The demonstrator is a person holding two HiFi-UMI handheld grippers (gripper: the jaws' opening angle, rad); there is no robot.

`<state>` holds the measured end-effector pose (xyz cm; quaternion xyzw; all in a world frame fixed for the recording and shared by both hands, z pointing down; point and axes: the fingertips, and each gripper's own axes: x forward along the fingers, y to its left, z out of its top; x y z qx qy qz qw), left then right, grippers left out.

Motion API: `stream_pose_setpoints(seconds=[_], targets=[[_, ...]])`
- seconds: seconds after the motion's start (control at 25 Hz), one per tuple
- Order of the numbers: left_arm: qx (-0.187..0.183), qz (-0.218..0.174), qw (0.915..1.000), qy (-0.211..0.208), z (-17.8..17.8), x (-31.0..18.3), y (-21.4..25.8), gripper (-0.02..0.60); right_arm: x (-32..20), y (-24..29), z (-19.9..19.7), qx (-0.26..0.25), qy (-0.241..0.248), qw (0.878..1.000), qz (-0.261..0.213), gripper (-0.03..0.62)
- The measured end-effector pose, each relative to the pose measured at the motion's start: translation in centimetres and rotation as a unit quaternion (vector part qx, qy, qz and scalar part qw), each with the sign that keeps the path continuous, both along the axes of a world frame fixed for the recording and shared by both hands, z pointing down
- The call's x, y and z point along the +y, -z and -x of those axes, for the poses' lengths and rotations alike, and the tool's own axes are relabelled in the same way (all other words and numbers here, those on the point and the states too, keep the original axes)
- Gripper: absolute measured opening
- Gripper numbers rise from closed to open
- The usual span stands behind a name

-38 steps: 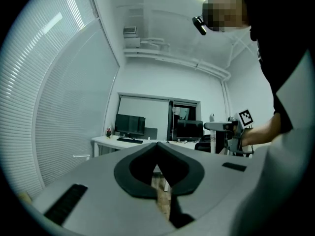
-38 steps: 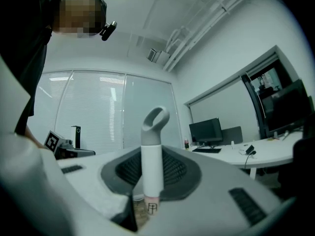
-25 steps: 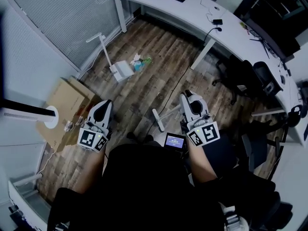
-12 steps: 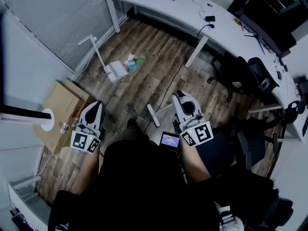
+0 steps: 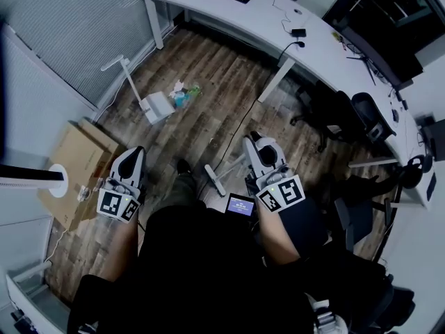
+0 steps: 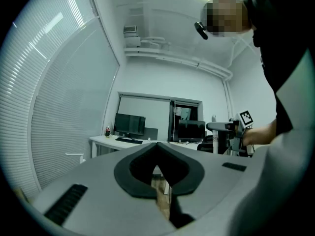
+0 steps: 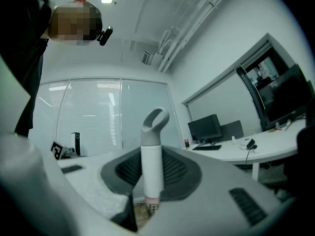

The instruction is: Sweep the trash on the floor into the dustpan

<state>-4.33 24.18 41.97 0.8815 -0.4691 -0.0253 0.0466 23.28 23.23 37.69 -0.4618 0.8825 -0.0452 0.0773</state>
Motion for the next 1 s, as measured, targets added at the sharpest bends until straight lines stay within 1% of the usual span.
stream_pose_setpoints(seconds=[0.2, 0.44, 0.52, 0.68, 0.76, 0.84, 1.0], targets=[[0.004, -0.003, 0.9999, 0.01, 1.4, -5.2, 0.1, -0.006, -4.3, 0.6, 0.0, 0.002, 0.005, 1.0, 0.012, 0.075], [-0.001, -0.005, 0.9999, 0.013, 3.9, -13.2, 0.7, -0.006, -11.7, 1.7, 1.3, 0.011, 0.016, 1.0, 0.021, 0.075], [-0.002, 0.001, 1.0, 0.009, 4.5, -15.8, 0.8, -0.005, -14.3, 2.1, 1.7, 0.016, 0.012, 1.0, 0.019, 0.075], [-0.015, 0.002, 0.9999, -0.001, 5.8, -20.6, 0.3, -0.005, -19.4, 2.4, 2.4, 0.022, 0.002, 1.0, 0.017, 0.075], [-0.012, 0.006, 0.9999, -0.004, 6.4, -22.8, 0.2, -0.005, -22.0, 2.6, 2.5, 0.023, -0.007, 1.0, 0.015, 0.075], [-0.008, 0.009, 0.9999, -0.006, 7.2, -24.7, 0.2, -0.005, -24.5, 3.0, 2.8, 0.022, -0.016, 1.0, 0.009, 0.075], [-0.011, 0.015, 0.9998, -0.005, 8.8, -27.6, -0.2, 0.002, -29.0, 3.9, 3.4, 0.022, -0.027, 0.999, -0.005, 0.075]])
